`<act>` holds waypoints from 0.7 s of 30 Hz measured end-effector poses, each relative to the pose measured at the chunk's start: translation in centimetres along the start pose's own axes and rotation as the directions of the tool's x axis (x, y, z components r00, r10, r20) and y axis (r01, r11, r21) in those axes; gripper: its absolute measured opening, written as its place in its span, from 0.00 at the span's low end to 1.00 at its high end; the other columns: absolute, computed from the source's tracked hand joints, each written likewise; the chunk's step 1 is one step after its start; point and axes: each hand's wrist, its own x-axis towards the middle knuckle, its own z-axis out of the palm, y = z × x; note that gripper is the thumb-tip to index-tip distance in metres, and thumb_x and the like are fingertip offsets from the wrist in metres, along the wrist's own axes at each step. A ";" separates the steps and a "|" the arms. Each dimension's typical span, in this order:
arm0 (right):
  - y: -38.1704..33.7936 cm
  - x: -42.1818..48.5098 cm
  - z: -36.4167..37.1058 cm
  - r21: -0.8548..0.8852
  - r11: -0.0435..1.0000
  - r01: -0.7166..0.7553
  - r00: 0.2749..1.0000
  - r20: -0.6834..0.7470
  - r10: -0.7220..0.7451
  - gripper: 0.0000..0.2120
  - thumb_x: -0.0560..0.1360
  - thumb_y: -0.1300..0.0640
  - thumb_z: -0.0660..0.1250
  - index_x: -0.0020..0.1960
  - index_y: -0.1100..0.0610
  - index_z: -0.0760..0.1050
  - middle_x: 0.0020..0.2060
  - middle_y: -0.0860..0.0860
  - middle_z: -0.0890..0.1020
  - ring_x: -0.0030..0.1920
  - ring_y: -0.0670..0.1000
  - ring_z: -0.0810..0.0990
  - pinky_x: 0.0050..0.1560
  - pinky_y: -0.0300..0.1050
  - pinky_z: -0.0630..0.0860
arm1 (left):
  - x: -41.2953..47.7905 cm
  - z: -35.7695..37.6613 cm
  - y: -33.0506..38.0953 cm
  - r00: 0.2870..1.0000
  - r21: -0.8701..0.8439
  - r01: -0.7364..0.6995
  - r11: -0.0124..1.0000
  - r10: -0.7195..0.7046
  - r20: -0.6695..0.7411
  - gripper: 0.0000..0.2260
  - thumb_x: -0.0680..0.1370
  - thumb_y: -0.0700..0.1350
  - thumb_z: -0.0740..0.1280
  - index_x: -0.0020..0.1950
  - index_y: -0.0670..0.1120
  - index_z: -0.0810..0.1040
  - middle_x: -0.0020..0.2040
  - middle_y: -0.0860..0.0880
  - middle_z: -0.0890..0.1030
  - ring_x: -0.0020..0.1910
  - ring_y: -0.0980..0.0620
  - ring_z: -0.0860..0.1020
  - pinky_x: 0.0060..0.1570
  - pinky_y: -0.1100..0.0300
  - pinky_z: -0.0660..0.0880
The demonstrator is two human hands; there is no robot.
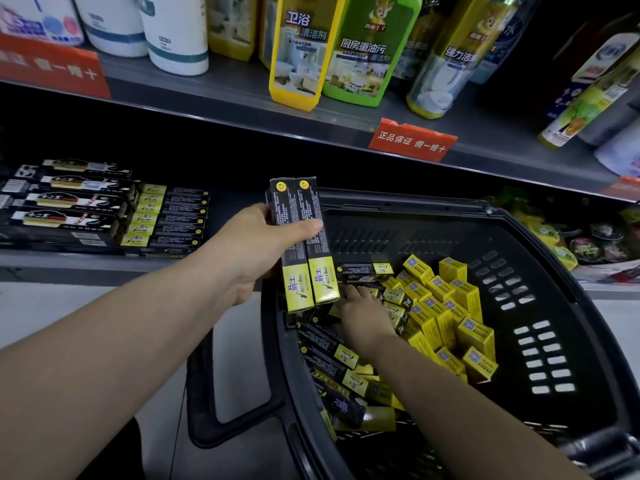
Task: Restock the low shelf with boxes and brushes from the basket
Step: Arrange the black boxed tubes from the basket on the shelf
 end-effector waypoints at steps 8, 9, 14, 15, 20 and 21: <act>0.7 -1.6 -1.5 0.193 0.975 -0.108 0.990 -0.072 0.124 0.14 0.74 0.60 0.65 0.60 0.56 0.73 0.51 0.54 0.79 0.50 0.55 0.79 0.44 0.45 0.77 | 0.2 -1.1 0.1 0.999 -0.095 0.027 0.995 -0.029 -0.023 0.17 0.72 0.46 0.72 0.59 0.47 0.73 0.51 0.47 0.81 0.48 0.51 0.80 0.46 0.54 0.78; 1.1 -2.2 -2.7 0.349 0.921 -0.175 0.976 -0.061 0.209 0.12 0.74 0.56 0.66 0.57 0.56 0.73 0.46 0.53 0.80 0.43 0.53 0.80 0.37 0.42 0.76 | 0.2 -1.3 0.1 0.999 -0.106 0.031 0.994 -0.034 -0.023 0.16 0.72 0.46 0.71 0.58 0.47 0.73 0.51 0.47 0.81 0.47 0.51 0.80 0.44 0.55 0.78; 2.7 -6.5 -9.2 0.961 0.255 -0.110 0.930 0.009 0.368 0.10 0.72 0.53 0.67 0.45 0.47 0.65 0.36 0.52 0.75 0.35 0.49 0.71 0.34 0.44 0.67 | 0.0 -1.8 0.1 0.998 -0.165 0.058 0.985 -0.061 -0.016 0.17 0.73 0.46 0.71 0.60 0.45 0.73 0.50 0.46 0.82 0.45 0.49 0.81 0.40 0.55 0.78; 2.2 -7.1 -10.4 0.980 0.187 -0.061 0.947 -0.002 0.320 0.10 0.70 0.52 0.67 0.43 0.45 0.64 0.37 0.56 0.74 0.37 0.50 0.70 0.36 0.46 0.66 | -0.1 -1.9 0.1 0.998 -0.177 0.064 0.982 -0.065 -0.004 0.17 0.73 0.46 0.70 0.60 0.45 0.73 0.50 0.46 0.82 0.45 0.48 0.81 0.40 0.55 0.78; -2.7 -6.7 -14.4 0.973 0.209 0.094 0.993 -0.106 0.050 0.10 0.72 0.48 0.64 0.49 0.41 0.64 0.38 0.44 0.79 0.34 0.38 0.76 0.35 0.35 0.74 | -1.0 -2.7 -0.1 0.997 -0.257 0.075 0.964 -0.070 0.029 0.18 0.73 0.48 0.70 0.61 0.46 0.73 0.50 0.45 0.84 0.45 0.45 0.83 0.38 0.53 0.80; -3.7 -6.4 -14.9 0.966 0.223 0.130 0.990 -0.140 0.029 0.11 0.72 0.46 0.64 0.51 0.42 0.64 0.39 0.42 0.80 0.35 0.36 0.77 0.34 0.31 0.74 | -1.2 -3.1 -0.1 0.997 -0.281 0.071 0.957 -0.067 0.022 0.18 0.72 0.48 0.70 0.61 0.47 0.74 0.49 0.45 0.84 0.44 0.45 0.84 0.37 0.53 0.80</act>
